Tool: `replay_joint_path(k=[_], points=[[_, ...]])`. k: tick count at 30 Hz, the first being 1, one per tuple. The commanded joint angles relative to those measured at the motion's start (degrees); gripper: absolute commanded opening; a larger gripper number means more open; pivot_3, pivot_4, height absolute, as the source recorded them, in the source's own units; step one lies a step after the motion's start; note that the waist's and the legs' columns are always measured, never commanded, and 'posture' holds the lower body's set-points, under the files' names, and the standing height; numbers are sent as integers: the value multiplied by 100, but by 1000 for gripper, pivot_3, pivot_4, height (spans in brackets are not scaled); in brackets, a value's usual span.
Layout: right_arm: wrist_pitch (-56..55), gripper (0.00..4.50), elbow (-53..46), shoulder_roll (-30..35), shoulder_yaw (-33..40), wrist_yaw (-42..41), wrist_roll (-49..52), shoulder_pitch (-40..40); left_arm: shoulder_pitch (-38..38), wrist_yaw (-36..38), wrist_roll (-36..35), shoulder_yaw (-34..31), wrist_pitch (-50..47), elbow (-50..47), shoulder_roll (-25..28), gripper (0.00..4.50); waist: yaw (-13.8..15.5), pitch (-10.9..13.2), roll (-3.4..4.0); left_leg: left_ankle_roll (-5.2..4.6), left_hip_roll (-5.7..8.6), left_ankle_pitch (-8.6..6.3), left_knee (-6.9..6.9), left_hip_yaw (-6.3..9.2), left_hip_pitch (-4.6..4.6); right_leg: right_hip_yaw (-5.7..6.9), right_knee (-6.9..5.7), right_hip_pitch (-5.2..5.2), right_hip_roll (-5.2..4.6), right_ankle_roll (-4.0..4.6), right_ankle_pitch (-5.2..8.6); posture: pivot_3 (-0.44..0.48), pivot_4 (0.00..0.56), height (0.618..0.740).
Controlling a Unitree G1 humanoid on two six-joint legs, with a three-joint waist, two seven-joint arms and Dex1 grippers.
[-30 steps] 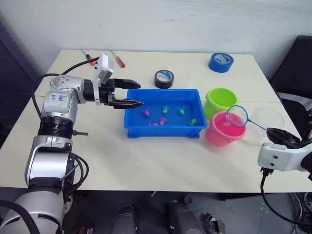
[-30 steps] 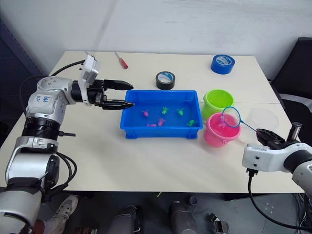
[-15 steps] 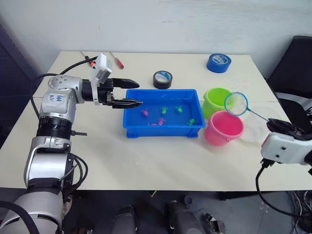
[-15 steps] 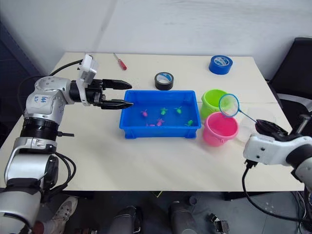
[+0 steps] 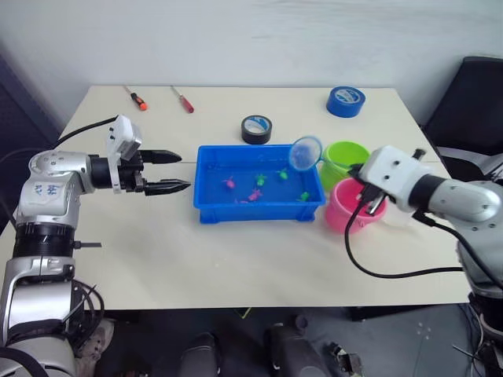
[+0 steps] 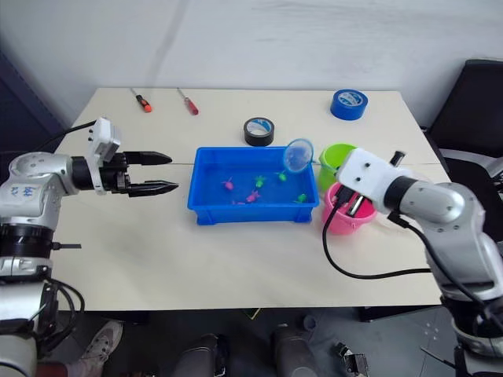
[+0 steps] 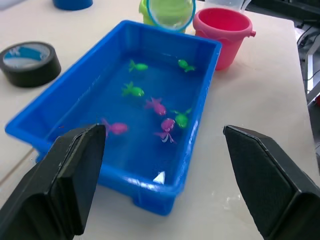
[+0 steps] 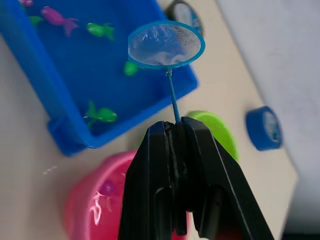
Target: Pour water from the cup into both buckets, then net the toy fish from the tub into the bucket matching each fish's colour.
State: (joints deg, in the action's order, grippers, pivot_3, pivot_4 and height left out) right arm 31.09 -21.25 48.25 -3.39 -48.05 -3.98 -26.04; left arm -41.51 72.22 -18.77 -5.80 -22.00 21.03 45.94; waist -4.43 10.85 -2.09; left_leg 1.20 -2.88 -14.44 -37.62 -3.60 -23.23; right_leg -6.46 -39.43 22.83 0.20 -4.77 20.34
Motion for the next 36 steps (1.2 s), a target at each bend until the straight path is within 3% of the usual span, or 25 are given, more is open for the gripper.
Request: replay_joint_path(k=[1, 13, 36], points=[[-308, 0, 275, -75, -247, -100, -4, -311, 288, -220, -282, -375, -221, -729, 165, 4122, 7, 0, 0, -1, 3, -1, 0, 0, 0, 1, -1, 0, -4, 0, 0, 0, 150, 734], [-878, 0, 843, -80, -778, -473, -94, -500, 1251, -874, -824, -912, -971, -2126, 332, 4122, -37, 0, 0, -3, 4, -2, 4, 0, 2, 3, 1, -1, -6, -1, 0, 0, 150, 734], [-692, 0, 1496, -860, -1541, -503, -608, -989, 1636, -1332, -1272, -1235, -1485, -2832, 603, 4122, -46, 0, -1, -2, 5, -2, 23, 0, 5, 3, 12, 0, -7, 1, 1, 0, 150, 734]])
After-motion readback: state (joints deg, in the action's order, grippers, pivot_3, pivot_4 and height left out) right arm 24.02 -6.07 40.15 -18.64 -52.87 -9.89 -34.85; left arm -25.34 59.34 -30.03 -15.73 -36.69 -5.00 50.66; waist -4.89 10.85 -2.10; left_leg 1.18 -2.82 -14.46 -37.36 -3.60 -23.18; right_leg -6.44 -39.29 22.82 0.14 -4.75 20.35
